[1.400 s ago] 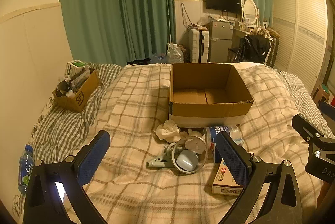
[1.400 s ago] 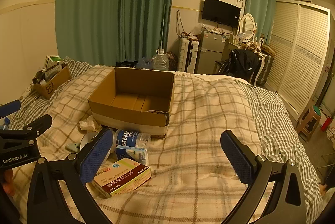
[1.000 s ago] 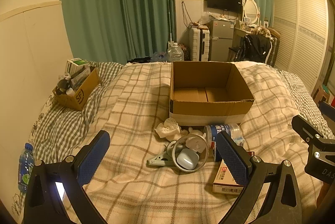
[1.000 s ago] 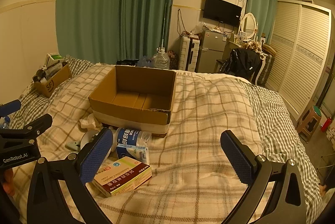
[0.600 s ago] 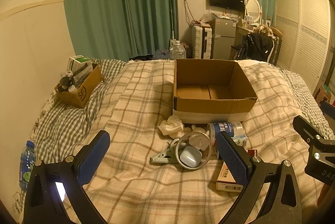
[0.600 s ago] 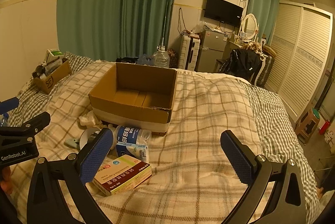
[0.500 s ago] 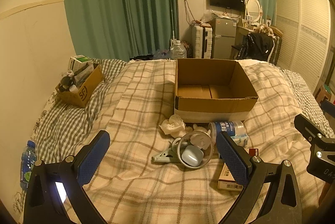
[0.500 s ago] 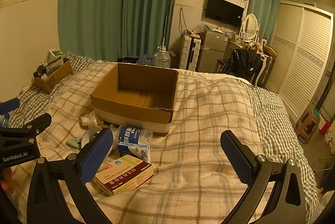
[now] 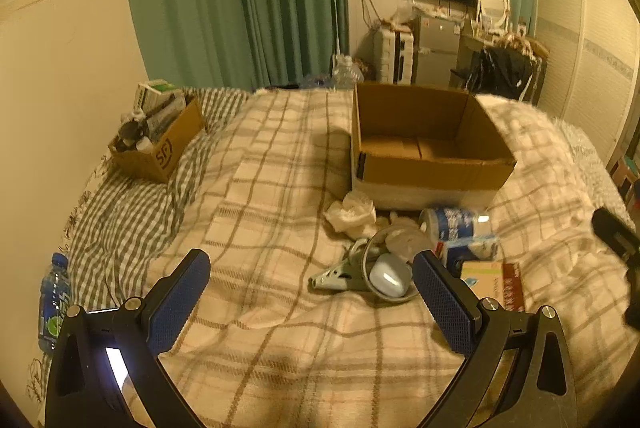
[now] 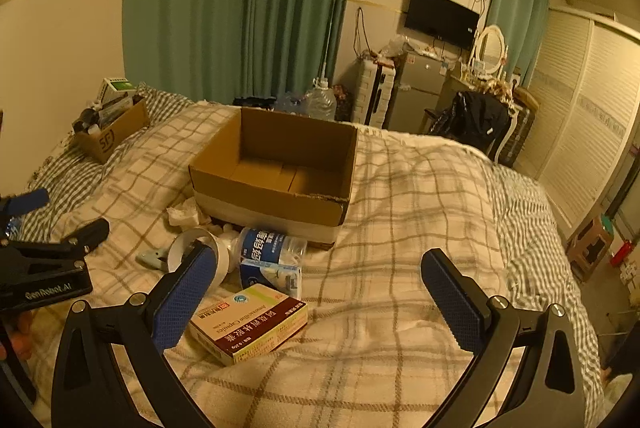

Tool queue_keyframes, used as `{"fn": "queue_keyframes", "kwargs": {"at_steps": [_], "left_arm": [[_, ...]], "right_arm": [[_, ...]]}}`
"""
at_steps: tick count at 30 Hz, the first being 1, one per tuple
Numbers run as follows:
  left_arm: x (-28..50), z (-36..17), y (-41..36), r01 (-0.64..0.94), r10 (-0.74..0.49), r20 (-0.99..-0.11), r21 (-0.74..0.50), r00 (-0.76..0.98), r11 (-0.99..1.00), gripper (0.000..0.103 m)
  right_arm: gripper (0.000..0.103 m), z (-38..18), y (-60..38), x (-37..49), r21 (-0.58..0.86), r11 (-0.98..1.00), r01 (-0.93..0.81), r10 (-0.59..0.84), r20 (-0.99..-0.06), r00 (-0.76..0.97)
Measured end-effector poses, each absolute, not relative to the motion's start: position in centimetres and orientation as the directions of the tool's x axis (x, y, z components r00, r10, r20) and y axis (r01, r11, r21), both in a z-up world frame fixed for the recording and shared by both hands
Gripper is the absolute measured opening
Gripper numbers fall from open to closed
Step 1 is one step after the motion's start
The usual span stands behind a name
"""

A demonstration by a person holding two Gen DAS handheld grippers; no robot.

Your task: Organize objects

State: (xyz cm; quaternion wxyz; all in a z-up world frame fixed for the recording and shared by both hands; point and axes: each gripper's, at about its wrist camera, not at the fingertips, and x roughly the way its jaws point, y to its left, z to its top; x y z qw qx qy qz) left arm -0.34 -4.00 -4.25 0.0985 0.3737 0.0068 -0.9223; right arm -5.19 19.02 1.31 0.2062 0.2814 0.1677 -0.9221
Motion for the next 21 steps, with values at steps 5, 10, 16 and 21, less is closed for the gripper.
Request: {"fn": "queue_keyframes", "kwargs": {"at_steps": [5, 10, 16, 21], "left_arm": [[-1.8, -6.4, -4.2, 0.184, -0.178, -0.734, 0.073, -0.656, -0.98, 0.103], [-4.2, -8.7, -3.2, 0.139, -0.152, -0.771, 0.082, -0.619, -0.987, 0.103], [-8.1, -11.5, -3.1, 0.129, -0.151, -0.819, 0.095, -0.554, -0.987, 0.086], [-10.9, -13.9, -2.4, 0.095, -0.117, -0.864, 0.081, -0.49, -0.992, 0.067]], "right_arm": [[0.103, 0.7, 17.9, -7.6, -0.192, -0.836, 0.515, -0.291, -0.64, -0.711], [0.103, -1.0, 16.5, -9.8, -0.213, -0.811, 0.545, -0.279, -0.678, -0.68], [0.103, -4.5, 17.0, -11.2, -0.18, -0.82, 0.543, -0.254, -0.736, -0.628], [0.102, -5.7, 17.1, -12.2, -0.141, -0.826, 0.546, -0.259, -0.765, -0.59]]}}
